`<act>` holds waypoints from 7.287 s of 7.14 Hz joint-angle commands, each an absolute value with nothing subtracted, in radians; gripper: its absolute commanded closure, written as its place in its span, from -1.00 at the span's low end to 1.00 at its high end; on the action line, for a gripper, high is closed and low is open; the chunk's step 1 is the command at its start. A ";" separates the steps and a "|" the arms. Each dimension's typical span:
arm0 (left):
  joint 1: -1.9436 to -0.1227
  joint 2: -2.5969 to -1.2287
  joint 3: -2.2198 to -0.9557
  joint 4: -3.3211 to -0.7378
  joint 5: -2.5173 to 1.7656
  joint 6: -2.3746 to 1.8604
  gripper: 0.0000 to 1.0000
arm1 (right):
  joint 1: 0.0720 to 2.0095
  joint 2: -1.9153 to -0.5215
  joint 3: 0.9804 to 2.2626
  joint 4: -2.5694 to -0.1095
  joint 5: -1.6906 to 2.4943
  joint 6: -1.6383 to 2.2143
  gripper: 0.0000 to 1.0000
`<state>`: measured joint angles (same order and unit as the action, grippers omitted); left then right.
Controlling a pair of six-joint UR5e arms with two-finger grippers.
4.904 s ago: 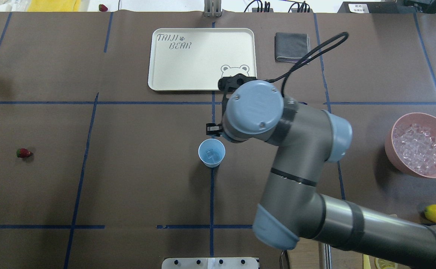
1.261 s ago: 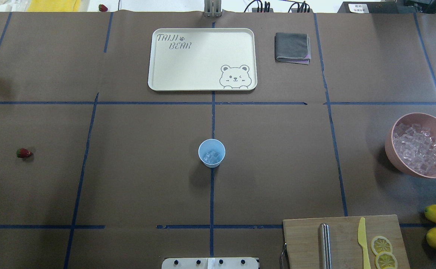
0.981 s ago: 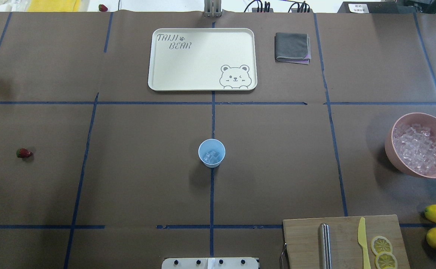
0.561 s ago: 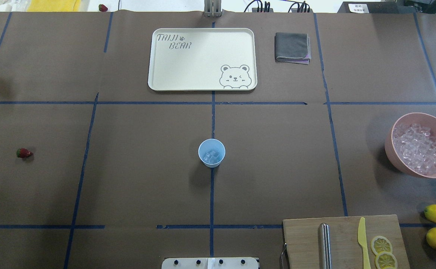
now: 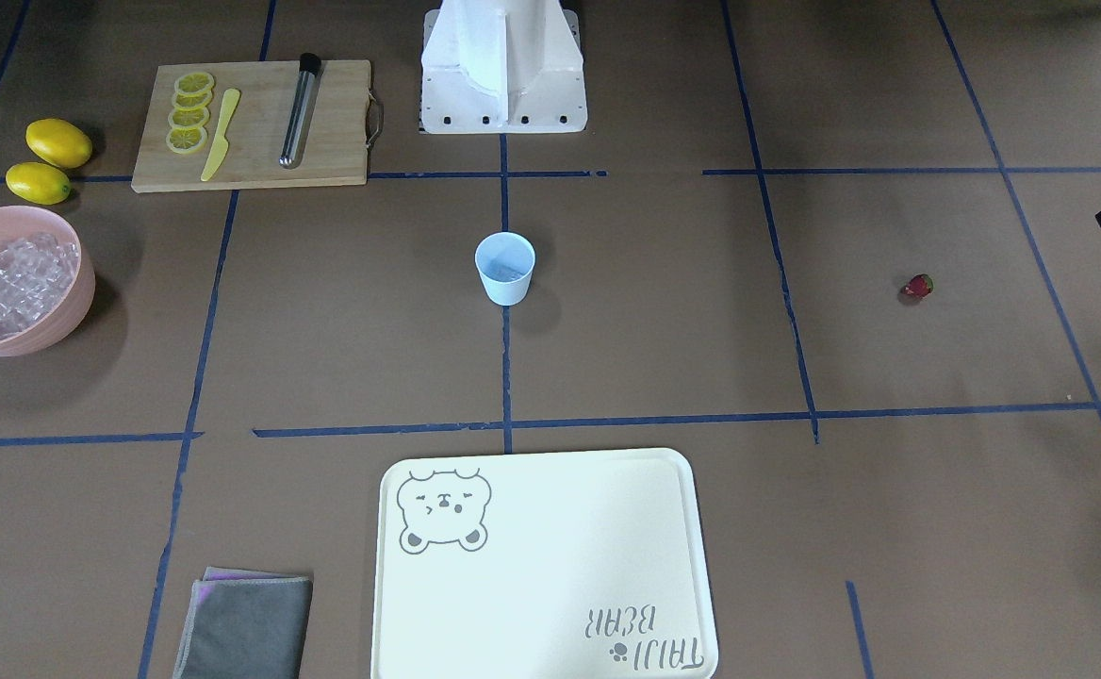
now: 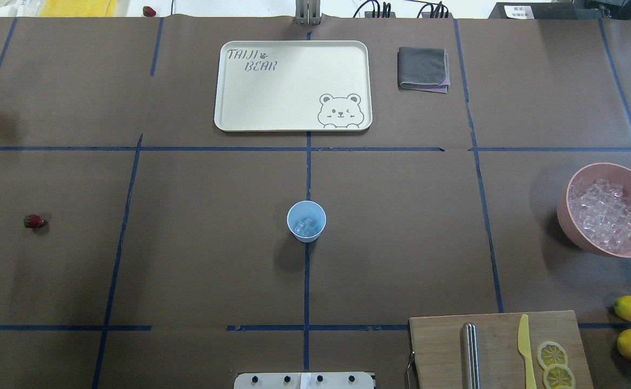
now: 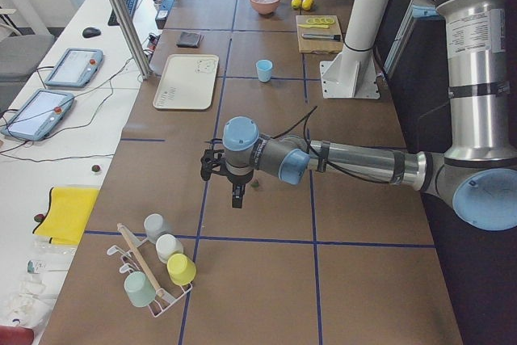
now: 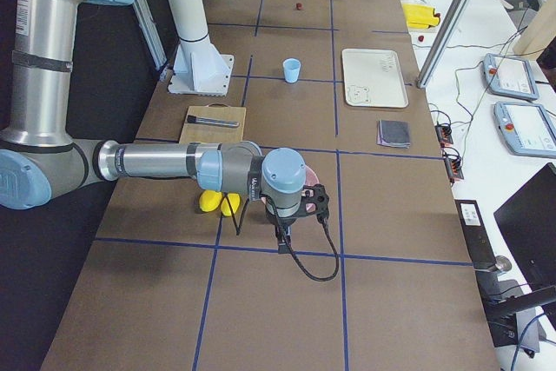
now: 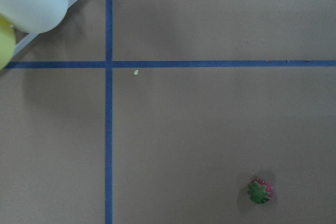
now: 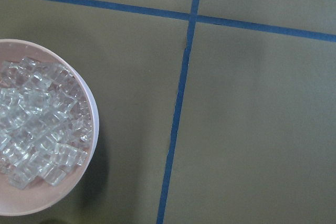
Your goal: Put ice and strawberries in cup
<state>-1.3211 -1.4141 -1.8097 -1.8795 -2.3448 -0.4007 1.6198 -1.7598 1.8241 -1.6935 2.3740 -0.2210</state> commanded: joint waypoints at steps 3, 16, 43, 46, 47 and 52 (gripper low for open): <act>-1.100 -1.416 -1.754 -2.061 -2.220 -0.619 -1.00 | 1.620 -1.759 1.824 -1.693 2.375 -0.222 -1.00; -0.888 -1.476 -1.661 -2.210 -2.106 -0.795 -0.73 | 1.620 -1.764 1.822 -1.694 2.373 -0.225 -1.00; -0.482 -2.474 -1.677 -1.327 -1.807 -1.385 0.88 | 1.620 -1.766 1.824 -1.694 2.373 -0.224 -1.00; -0.469 -2.470 -1.677 -1.328 -1.807 -1.379 -0.99 | 1.620 -1.766 1.824 -1.694 2.372 -0.224 -1.00; -0.468 -2.470 -1.677 -1.328 -1.809 -1.381 -1.00 | 1.620 -1.766 1.824 -1.694 2.373 -0.224 -1.00; -0.544 -2.118 -2.019 -1.313 -1.819 -1.127 -1.00 | 1.620 -1.767 1.824 -1.693 2.372 -0.224 -1.00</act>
<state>-0.5040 -2.2616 -1.8801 -1.3145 -1.8167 -1.2244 1.6199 -1.7670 1.8239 -1.6929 2.3721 -0.2240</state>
